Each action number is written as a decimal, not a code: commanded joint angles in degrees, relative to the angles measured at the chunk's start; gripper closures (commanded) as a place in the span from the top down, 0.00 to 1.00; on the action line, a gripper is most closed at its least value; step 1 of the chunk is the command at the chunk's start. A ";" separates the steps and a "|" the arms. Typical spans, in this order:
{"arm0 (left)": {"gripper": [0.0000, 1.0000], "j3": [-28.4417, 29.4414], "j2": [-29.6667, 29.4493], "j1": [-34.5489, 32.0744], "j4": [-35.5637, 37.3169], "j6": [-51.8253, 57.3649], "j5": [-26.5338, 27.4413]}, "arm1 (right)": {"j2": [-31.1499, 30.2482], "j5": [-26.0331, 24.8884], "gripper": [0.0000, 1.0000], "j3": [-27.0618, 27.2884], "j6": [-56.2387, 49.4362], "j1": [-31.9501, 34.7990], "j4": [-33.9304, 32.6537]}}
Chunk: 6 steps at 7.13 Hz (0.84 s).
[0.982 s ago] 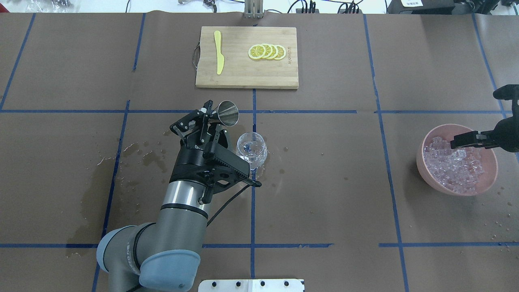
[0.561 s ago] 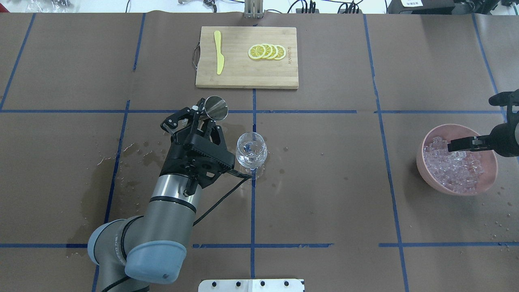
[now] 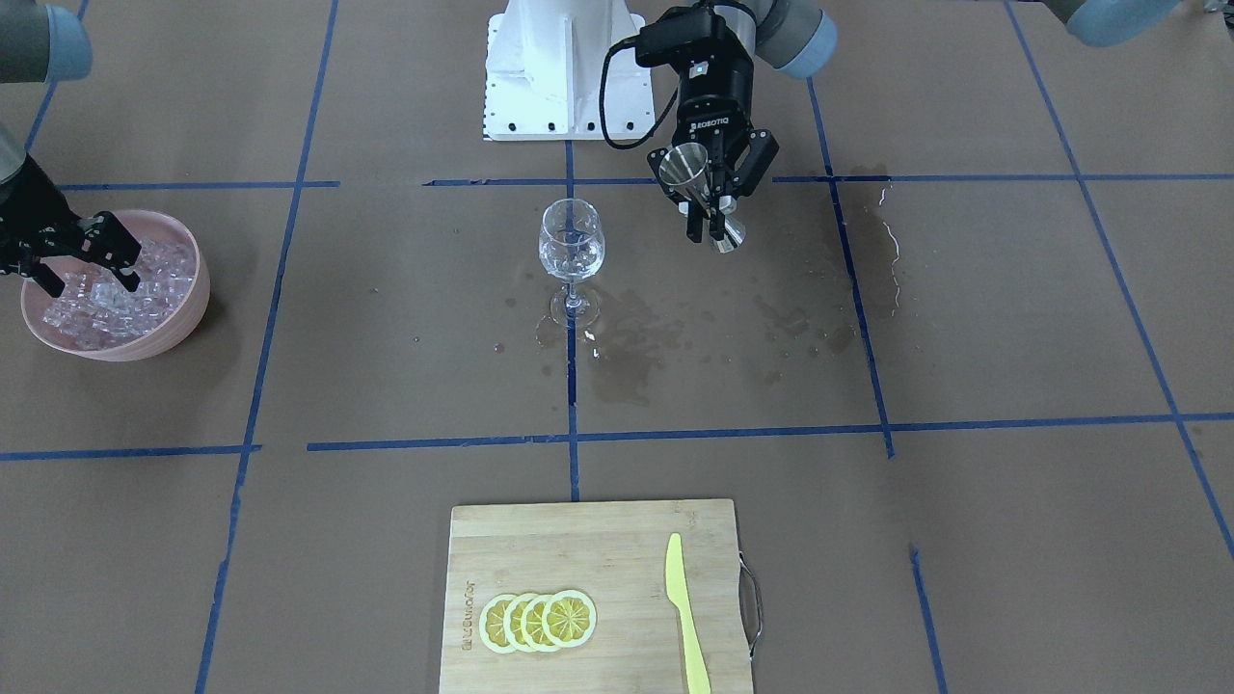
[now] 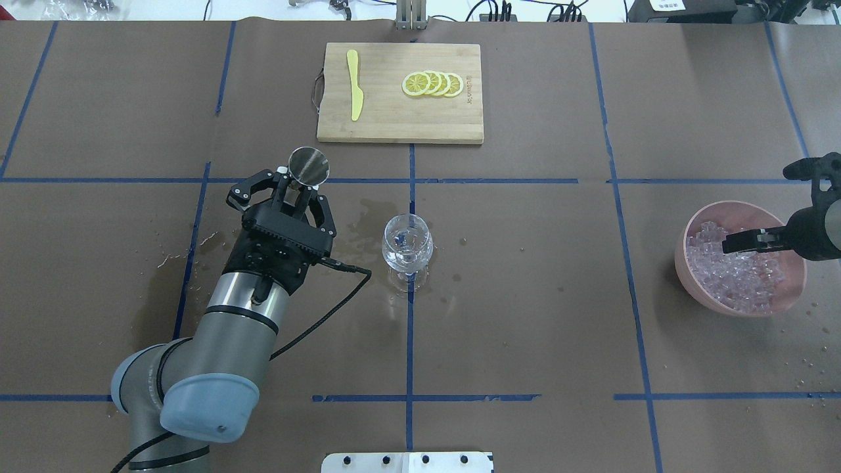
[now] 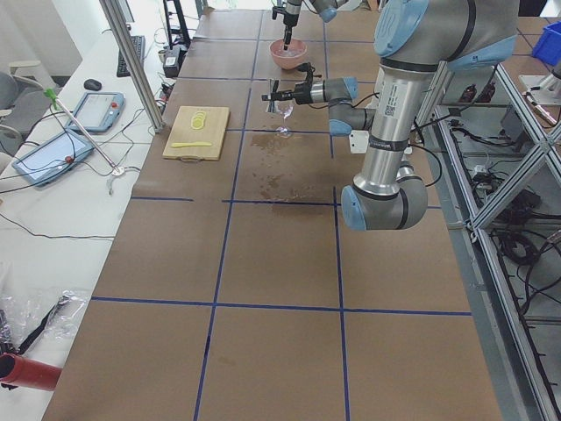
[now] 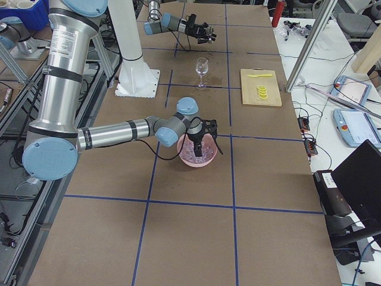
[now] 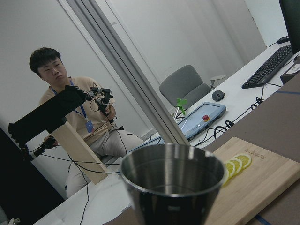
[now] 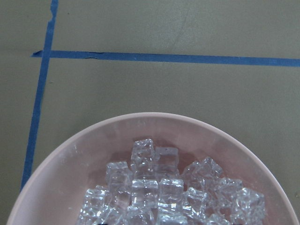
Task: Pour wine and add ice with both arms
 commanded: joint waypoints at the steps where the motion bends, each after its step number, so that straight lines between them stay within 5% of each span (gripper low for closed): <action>1: 0.00 -0.42 4.42 -0.67 -5.30 -1.85 -1.50 | 0.26 0.10 0.71 -0.32 -0.04 -0.06 -0.07; 6: 0.00 -0.95 7.34 -1.28 -6.63 -2.90 -1.50 | 0.35 0.36 0.65 -0.76 -0.04 -0.06 -0.15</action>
